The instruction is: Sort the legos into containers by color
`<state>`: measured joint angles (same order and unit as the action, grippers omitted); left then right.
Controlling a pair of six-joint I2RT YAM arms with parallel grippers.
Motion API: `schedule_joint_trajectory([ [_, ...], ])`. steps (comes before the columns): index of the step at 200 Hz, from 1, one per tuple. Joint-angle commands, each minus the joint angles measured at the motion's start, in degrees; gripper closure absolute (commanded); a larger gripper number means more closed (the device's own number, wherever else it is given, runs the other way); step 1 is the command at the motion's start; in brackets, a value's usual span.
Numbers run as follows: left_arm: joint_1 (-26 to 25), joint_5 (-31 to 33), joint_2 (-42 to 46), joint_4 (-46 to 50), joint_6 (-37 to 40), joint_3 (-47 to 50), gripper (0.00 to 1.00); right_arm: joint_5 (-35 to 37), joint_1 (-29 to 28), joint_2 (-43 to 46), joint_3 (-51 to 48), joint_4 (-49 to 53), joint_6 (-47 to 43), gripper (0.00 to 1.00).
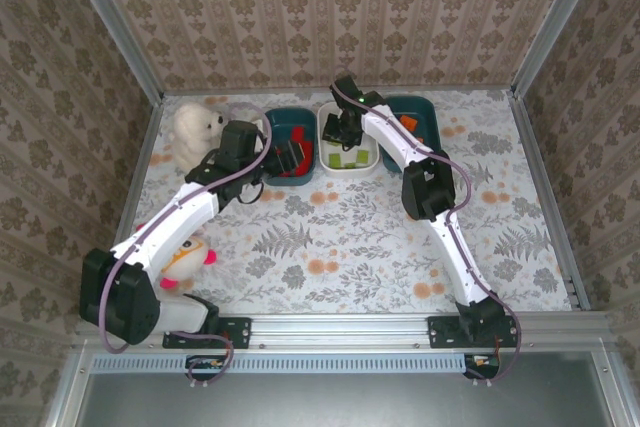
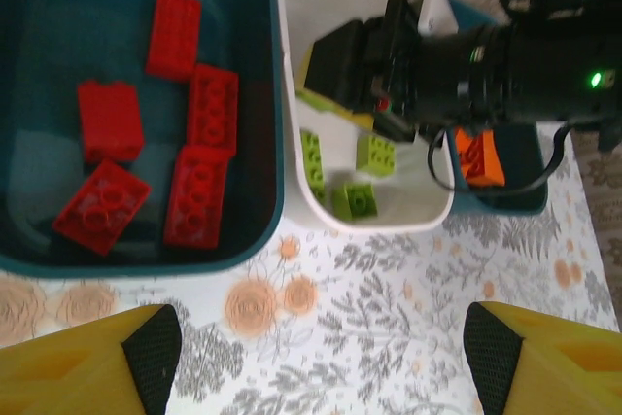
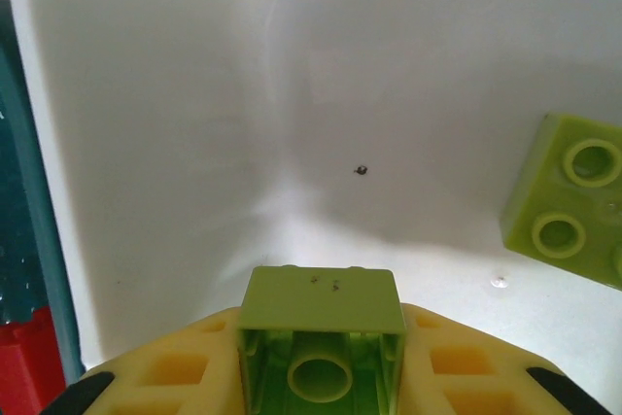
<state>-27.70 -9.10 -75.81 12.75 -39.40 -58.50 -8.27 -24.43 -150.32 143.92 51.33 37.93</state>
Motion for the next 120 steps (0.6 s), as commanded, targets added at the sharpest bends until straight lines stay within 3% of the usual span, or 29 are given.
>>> schedule_joint_trajectory([
  [1,0.11,2.57,-0.73,-3.92,0.16,-0.92,0.20,-1.23,-0.27,-1.11,1.86,1.02,1.26,0.65],
  [57,0.11,1.81,0.18,-0.38,0.67,-1.64,0.20,0.41,-0.27,2.69,1.84,2.27,0.19,0.33],
  [87,0.08,2.54,3.75,3.76,1.32,-0.42,0.20,4.17,-0.53,11.91,-4.42,0.33,-1.68,0.37],
  [120,0.37,4.93,10.36,13.39,1.54,2.43,0.19,12.43,-2.82,33.77,-30.18,-13.55,-5.35,0.40],
])
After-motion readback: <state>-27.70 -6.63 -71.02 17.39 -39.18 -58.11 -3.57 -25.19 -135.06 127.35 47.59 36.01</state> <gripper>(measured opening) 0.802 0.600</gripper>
